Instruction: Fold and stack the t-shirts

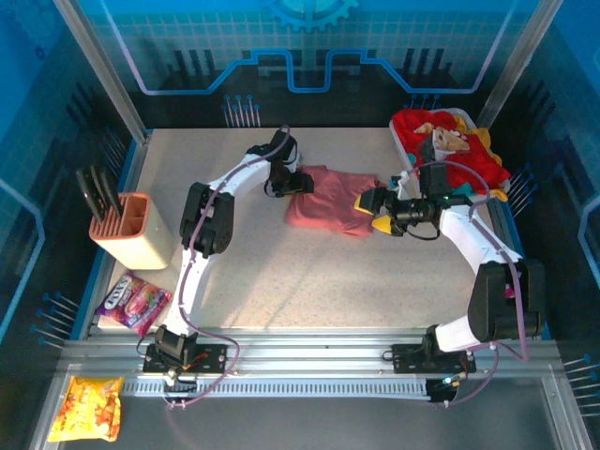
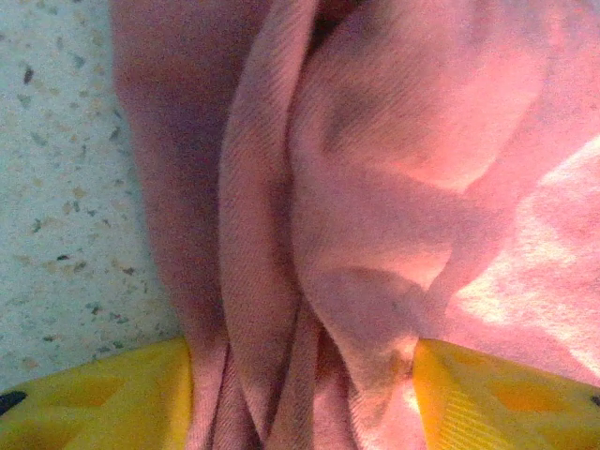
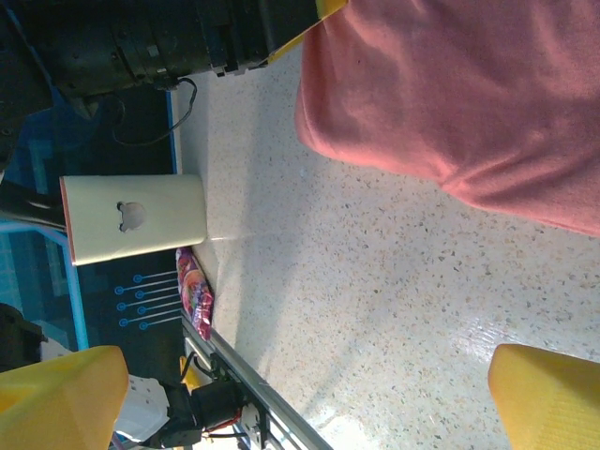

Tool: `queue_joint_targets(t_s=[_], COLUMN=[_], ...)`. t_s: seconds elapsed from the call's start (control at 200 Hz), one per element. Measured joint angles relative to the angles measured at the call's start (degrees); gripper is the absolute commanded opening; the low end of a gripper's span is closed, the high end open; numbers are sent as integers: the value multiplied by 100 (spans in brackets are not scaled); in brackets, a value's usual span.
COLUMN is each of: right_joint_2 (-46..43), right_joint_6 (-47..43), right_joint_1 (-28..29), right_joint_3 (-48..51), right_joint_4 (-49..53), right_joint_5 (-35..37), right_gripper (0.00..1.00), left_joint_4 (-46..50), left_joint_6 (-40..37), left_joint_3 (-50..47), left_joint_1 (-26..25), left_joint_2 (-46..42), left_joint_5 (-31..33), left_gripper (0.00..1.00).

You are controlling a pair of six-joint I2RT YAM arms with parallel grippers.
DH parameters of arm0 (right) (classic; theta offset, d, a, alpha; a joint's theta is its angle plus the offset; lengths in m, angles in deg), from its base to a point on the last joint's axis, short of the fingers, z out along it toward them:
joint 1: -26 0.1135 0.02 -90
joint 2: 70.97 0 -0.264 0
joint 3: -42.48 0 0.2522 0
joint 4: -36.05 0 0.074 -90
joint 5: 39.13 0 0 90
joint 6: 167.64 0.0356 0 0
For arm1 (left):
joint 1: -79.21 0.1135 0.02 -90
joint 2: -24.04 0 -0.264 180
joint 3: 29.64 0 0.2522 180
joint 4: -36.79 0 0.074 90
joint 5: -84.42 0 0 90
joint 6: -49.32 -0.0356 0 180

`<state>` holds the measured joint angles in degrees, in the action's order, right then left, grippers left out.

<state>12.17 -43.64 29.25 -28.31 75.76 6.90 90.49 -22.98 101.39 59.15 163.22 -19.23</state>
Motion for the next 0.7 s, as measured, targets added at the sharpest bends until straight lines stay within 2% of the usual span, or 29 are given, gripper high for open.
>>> queue_joint_targets(t_s=[0.17,0.37,0.455,0.495,0.585,0.7], right_joint_2=[0,0,0,0,0,0], right_joint_6=[0,-4,-24,-26,-46,-63], right_joint_1=[-33,-46,-70,-83,-118,-142], right_joint_3=[4,4,7,4,4,4], right_joint_4=[-2,0,4,9,22,22], right_joint_5=[0,0,-2,0,0,0], right_gripper=[100,100,100,100,100,100], left_joint_4=[39,52,50,52,52,85], left_joint_6=[79,203,232,243,291,295], left_joint_3=[22,22,24,28,35,74], left_joint_1=[-7,-42,-70,-83,-127,-192], left_joint_2=[28,35,46,46,48,50], left_joint_5=[101,256,295,339,372,496], left_gripper=[55,43,41,34,32,23])
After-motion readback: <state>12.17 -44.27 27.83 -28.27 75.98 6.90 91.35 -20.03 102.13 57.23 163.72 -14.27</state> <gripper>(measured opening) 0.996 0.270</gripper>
